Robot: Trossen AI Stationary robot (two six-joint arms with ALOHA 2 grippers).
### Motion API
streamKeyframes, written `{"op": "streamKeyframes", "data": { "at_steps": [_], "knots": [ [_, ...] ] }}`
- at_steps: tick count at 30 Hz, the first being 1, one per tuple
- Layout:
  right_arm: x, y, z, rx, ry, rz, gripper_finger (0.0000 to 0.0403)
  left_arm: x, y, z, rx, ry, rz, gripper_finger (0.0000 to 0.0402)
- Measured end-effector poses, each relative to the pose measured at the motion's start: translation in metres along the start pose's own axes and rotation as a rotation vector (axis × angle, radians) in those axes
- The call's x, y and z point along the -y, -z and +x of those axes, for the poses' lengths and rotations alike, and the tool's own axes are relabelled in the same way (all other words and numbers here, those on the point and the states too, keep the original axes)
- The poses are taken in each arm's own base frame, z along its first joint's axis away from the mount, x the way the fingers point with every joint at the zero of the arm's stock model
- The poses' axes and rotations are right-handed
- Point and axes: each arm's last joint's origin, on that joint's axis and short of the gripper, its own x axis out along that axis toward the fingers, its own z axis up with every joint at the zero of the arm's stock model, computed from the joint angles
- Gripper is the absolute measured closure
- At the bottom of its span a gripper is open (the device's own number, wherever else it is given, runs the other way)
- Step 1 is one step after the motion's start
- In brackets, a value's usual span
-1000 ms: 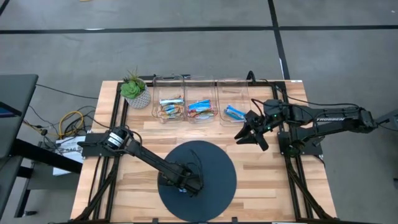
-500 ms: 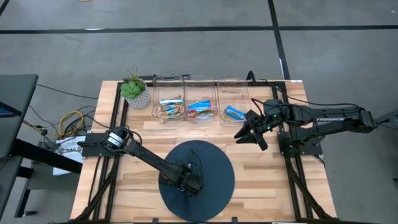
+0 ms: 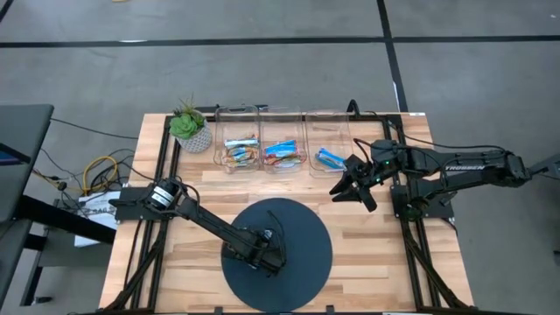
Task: Pick and place Granola Bars by type
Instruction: Put the blue bar into the right transparent bin
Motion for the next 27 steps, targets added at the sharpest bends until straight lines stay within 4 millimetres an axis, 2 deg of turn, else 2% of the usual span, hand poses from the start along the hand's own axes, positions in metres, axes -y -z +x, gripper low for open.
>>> {"op": "streamKeyframes", "data": {
  "at_steps": [4,8,15,27],
  "knots": [
    [0.0,0.0,0.0,0.0,0.0,0.0,0.0269,0.0,0.0,0.0,0.0,0.001,0.0,0.0148],
    [0.0,0.0,0.0,0.0,-0.001,0.0,0.0269,0.002,0.001,-0.005,0.026,-0.012,0.025,0.0141],
    [0.0,0.0,0.0,0.0,-0.001,0.0,0.0269,0.007,-0.002,-0.029,0.111,-0.038,0.056,0.0141],
    [0.0,0.0,0.0,0.0,-0.001,0.0,0.027,0.01,-0.003,-0.028,0.09,-0.035,0.085,0.0141]
  ]
}}
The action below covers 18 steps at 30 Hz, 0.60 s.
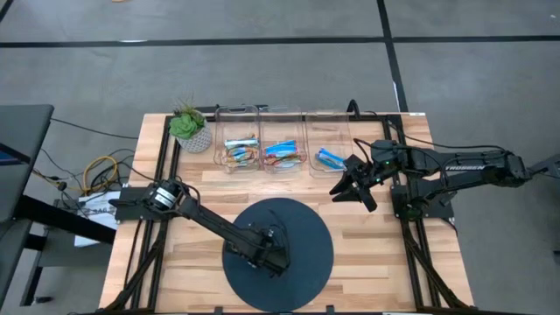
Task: Pick and place Granola Bars by type
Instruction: Put the blue bar into the right transparent bin
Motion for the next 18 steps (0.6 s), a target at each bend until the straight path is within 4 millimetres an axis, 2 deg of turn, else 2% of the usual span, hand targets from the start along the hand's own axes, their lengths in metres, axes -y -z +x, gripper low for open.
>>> {"op": "streamKeyframes", "data": {
  "at_steps": [10,18],
  "knots": [
    [0.0,0.0,0.0,0.0,0.0,0.0,0.027,0.0012,-0.0004,0.0028,-0.009,-0.004,0.011,0.0146],
    [0.0,0.0,0.0,0.0,0.001,0.0,0.0269,0.0022,-0.0005,0.0028,-0.007,0.007,0.014,0.0219]
  ]
}}
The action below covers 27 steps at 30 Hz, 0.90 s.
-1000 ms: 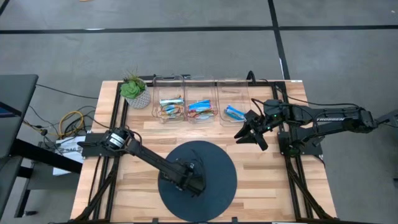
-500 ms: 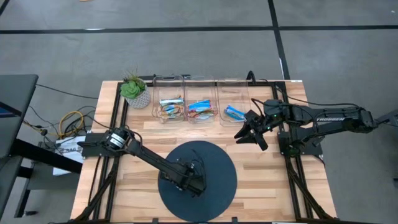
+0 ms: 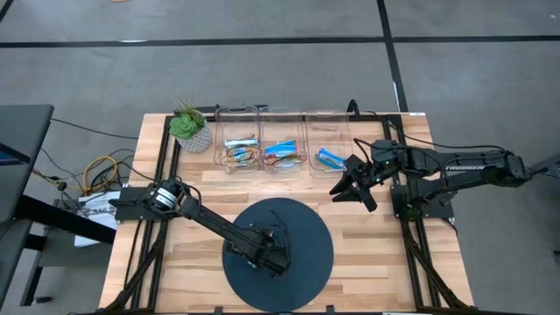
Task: Pick and place Granola Bars by type
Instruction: Put the blue bar into the right transparent bin
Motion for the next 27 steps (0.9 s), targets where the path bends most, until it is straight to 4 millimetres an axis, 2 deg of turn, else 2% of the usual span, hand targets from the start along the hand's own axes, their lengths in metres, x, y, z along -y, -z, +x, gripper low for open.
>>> {"op": "streamKeyframes", "data": {
  "at_steps": [4,9,17,27],
  "knots": [
    [0.0,0.0,0.0,0.0,0.0,0.0,0.027,0.001,0.0,0.0,-0.001,0.009,-0.001,0.025],
    [0.0,0.0,0.0,0.0,0.0,0.0,0.0269,0.001,0.0,0.0,-0.001,0.008,-0.001,0.027],
    [0.0,0.0,0.0,0.0,0.0,0.0,0.027,-0.001,0.002,0.014,-0.058,0.024,0.0,0.0273],
    [0.0,0.0,0.0,0.0,0.0,0.0,0.0269,-0.002,0.002,0.014,-0.05,0.02,0.0,0.0274]
  ]
}}
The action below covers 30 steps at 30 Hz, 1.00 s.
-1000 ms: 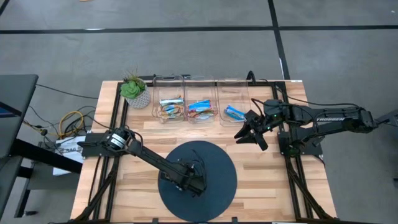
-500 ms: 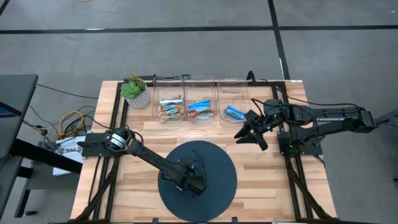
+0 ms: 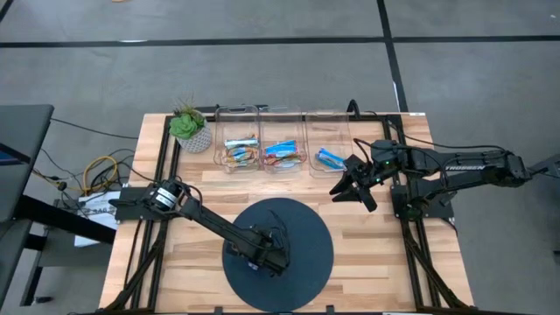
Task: Pick and place Granola Bars by type
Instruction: Put the blue bar into the right transparent bin
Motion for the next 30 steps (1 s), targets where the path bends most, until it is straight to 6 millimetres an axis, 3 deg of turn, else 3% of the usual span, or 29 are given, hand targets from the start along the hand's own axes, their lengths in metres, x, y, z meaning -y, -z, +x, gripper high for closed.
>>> {"op": "streamKeyframes", "data": {
  "at_steps": [14,24,30],
  "knots": [
    [0.0,0.0,0.0,0.0,0.0,0.0,0.0269,0.0,-0.0003,0.0,0.011,0.001,0.0,0.0279],
    [0.0,0.0,0.0,0.0,0.001,0.0,0.0269,0.0001,-0.0005,-0.0002,0.017,0.003,-0.001,0.0371],
    [0.0001,0.0001,0.0,-0.001,0.001,0.002,0.0269,0.0005,-0.0007,-0.0018,0.024,0.005,0.001,0.0396]
  ]
}}
